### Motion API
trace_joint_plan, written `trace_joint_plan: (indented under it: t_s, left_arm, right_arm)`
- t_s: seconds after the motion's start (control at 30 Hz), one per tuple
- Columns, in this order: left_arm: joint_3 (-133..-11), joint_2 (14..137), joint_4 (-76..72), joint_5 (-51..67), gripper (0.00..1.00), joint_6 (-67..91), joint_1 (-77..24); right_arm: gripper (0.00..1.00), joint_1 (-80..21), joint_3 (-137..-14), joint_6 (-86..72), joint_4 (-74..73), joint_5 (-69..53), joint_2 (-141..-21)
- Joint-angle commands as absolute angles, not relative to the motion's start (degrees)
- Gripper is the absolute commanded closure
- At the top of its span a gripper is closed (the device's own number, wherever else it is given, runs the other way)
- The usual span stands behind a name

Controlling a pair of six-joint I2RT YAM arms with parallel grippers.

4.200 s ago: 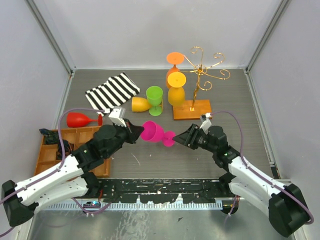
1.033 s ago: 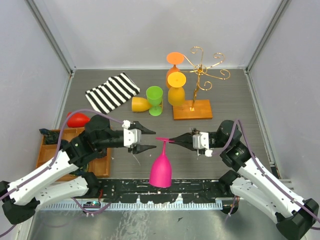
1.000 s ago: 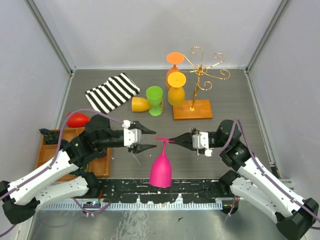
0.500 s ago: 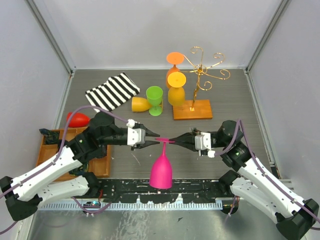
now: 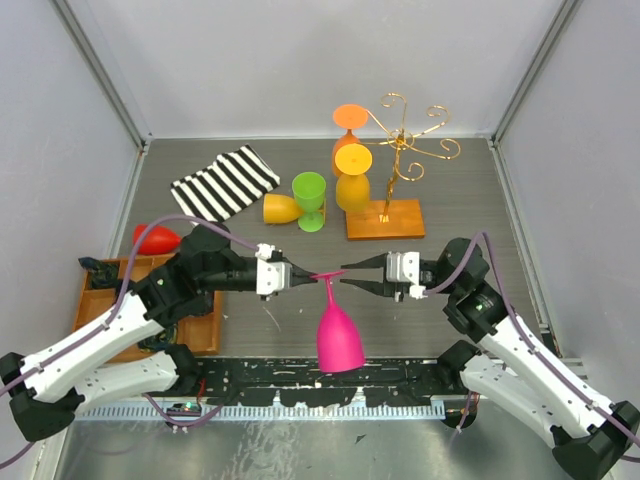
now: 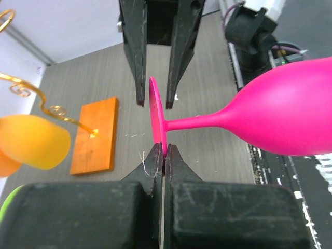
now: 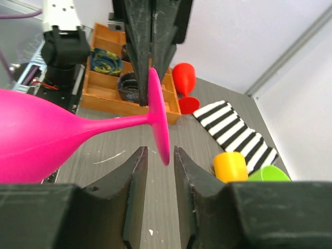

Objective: Place the wine glass upside down on the wine glass rack
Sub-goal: Turn the wine glass upside down at the wine rack.

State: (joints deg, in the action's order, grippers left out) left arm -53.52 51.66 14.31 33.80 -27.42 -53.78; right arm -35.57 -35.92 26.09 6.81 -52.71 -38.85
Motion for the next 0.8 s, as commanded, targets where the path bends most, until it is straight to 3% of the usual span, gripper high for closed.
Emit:
trace_joint_plan:
  t_s: [0.0,0.07,0.43,0.53,0.7,0.77]
  left_arm:
    - [-56.1,49.8,16.2,27.9,1.00,-31.6,-53.6]
    - [-56.3,49.8,17.1,25.2,1.00,-33.2,-53.7]
    - [-59.0,52.3,20.5,18.4,1.00,-38.8,-53.8]
    - [-59.4,53.0,20.4,17.8,1.00,-38.8,-53.8]
    - [-60.1,54.2,20.4,16.9,1.00,-38.8,-54.3]
    - [-60.4,54.7,20.3,16.5,1.00,-38.8,-54.4]
  right_arm:
    - [0.64,-35.9,-40.1,20.2,0.8,-43.5,-36.4]
    - [0.59,-35.9,-41.0,17.9,-2.6,-40.8,-35.6]
    - [0.57,-35.9,-44.3,-9.3,-15.0,-24.4,-36.0]
    - [0.52,-35.9,-45.7,-18.9,-20.7,-17.0,-37.6]
    - [0.50,-35.9,-50.4,-24.3,-30.7,-16.9,-45.2]
    - [0.46,-35.9,-50.1,-26.3,-30.8,-17.2,-46.6]
